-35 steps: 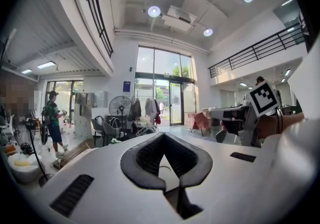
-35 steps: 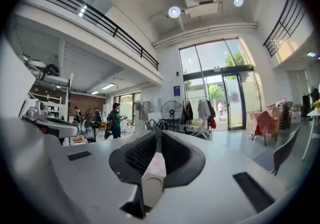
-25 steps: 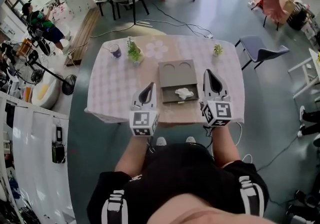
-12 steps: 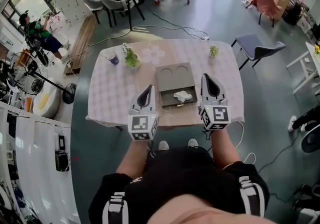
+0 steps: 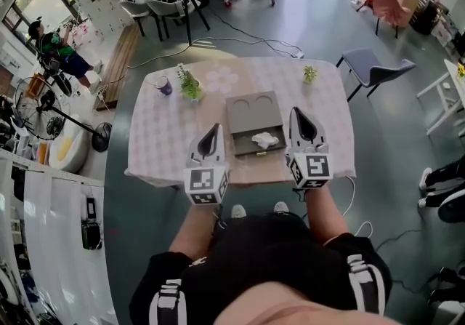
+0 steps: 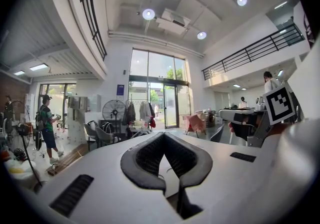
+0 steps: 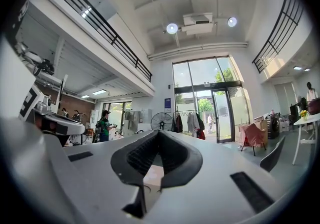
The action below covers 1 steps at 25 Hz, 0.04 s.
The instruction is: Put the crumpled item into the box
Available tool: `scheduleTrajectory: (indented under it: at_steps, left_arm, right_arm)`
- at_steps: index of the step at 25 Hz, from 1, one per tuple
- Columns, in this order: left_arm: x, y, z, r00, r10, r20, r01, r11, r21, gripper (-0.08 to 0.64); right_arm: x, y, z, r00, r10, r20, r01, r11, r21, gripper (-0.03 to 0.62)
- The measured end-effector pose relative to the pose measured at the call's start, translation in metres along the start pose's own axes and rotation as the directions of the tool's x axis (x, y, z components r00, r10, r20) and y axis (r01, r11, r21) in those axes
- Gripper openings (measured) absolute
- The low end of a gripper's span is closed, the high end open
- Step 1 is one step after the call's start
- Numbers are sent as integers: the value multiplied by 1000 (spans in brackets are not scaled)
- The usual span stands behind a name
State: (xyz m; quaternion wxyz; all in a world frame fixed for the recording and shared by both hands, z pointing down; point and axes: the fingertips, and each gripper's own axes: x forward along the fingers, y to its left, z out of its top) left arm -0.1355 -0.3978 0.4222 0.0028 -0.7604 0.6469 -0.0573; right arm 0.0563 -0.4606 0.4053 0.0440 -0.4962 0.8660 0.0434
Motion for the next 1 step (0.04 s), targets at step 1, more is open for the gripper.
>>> scheduleTrajectory:
  at_steps: [1]
  left_arm:
    - [1, -1, 1, 1000, 1, 1, -1, 1000, 0, -9]
  right_arm:
    - [0, -1, 0, 1000, 2, 3, -2, 1000, -1, 2]
